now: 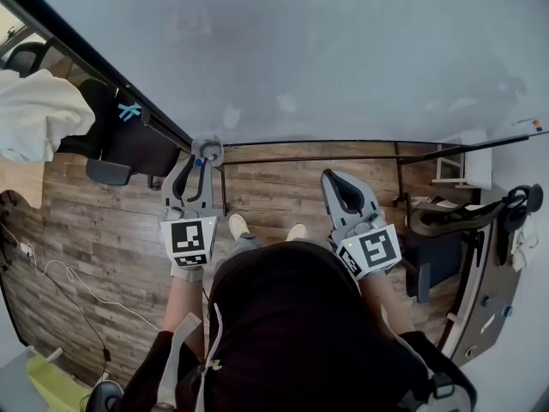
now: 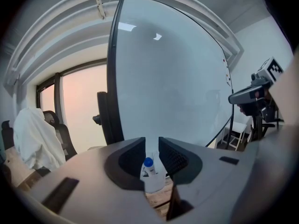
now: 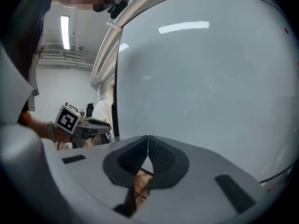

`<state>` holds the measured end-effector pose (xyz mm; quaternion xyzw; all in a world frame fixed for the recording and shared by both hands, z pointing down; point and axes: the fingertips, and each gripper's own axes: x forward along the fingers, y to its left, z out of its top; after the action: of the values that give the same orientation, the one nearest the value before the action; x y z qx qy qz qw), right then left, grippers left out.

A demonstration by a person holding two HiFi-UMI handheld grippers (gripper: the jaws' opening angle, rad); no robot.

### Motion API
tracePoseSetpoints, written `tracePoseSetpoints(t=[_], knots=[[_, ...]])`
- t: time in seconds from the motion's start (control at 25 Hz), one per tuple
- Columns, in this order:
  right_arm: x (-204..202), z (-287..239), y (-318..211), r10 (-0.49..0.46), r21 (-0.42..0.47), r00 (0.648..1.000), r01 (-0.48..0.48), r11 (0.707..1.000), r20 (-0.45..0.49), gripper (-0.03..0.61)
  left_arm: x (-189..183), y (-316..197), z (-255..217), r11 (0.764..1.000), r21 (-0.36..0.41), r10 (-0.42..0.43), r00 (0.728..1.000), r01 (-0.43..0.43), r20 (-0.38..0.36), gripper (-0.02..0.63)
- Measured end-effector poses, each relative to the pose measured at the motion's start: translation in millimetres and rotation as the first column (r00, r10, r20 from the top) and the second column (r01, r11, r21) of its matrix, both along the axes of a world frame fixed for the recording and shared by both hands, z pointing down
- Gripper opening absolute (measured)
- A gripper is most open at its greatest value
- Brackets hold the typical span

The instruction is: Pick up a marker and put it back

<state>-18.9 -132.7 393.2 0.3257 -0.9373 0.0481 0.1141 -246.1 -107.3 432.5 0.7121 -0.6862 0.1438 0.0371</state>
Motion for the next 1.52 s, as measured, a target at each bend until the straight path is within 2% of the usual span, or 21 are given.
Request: tracePoseSetpoints(t=[0.4, 0.76, 1.0, 1.52], knots=[[48.2, -4.8, 4.1, 0.058, 0.01, 0.997, -0.058, 0.998, 0.041, 0.015, 64.1, -6.6, -21.0, 0.996, 0.02, 0.092, 0.996, -0.092, 0.019, 0.087], [110.8, -2.5, 13.2, 0.161, 0.006, 0.985, -0.162, 0.987, 0.054, 0.015, 138.1, -18.1, -24.1, 0.974, 0.022, 0.226, 0.974, -0.226, -0.021, 0.078], [151.7, 1.9, 21.7, 0.238, -0.001, 0.97, -0.238, 0.971, 0.05, 0.015, 193.8, -22.8, -24.9, 0.94, 0.025, 0.341, 0.938, -0.34, -0.061, 0.072], [221.0, 6.7, 42.1, 0.379, -0.007, 0.925, -0.379, 0.925, 0.035, 0.015, 291.3, -24.5, -20.4, 0.844, 0.029, 0.536, 0.838, -0.536, -0.101, 0.057]])
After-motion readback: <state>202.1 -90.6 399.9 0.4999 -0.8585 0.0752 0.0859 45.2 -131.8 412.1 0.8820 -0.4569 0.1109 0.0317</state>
